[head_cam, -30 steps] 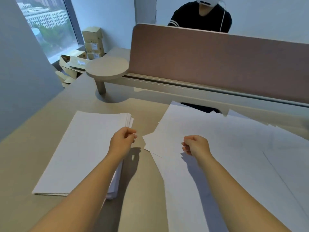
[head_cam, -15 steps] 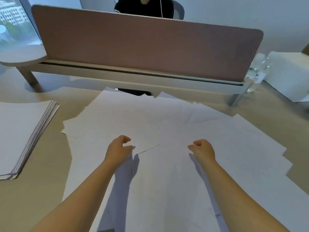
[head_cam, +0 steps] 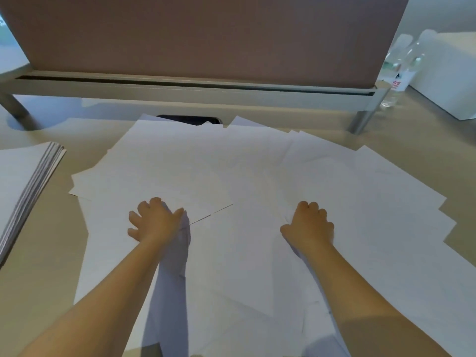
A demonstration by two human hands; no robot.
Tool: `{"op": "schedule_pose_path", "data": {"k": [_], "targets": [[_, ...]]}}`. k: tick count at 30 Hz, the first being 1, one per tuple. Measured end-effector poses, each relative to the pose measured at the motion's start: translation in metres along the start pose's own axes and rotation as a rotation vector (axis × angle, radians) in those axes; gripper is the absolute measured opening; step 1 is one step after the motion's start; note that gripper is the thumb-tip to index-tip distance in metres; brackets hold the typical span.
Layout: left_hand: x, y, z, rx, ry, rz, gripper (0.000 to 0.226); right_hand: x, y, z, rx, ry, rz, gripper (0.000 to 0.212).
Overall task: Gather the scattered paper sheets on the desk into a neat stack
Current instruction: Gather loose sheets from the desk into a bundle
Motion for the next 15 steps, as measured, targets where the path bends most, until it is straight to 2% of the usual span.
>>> {"op": "schedule_pose_path", "data": {"k": [2, 5, 11, 13, 15], "targets": [[-0.005, -0.013, 0.0, -0.001, -0.038, 0.092, 0.065, -0.001, -0.002, 0.001, 0.022, 0.002, 0.013, 0.028], [-0.009, -0.019, 0.004, -0.003, -0.057, 0.129, 0.08, -0.003, 0.003, 0.0, -0.087, -0.009, -0.016, 0.011], [-0.026, -0.032, 0.019, 0.314, -0.086, 0.251, 0.081, -0.005, -0.027, -0.005, -0.473, -0.009, -0.045, 0.034], [-0.033, -0.035, 0.022, 0.313, -0.105, 0.257, 0.078, -0.007, -0.044, -0.001, -0.588, 0.024, -0.035, 0.037], [-0.038, -0.037, 0.026, 0.207, -0.111, 0.241, 0.073, -0.009, -0.059, 0.003, -0.684, 0.07, -0.01, 0.038]]}}
Point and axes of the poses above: each hand's wrist, its own x-axis away from the middle knuckle, its own z-axis out of the back of the hand, y = z × x, the point moved 8 cm from there along -x, towards the middle knuckle, and after that the axes turned 1 degree about z, right-handed, at the moved point
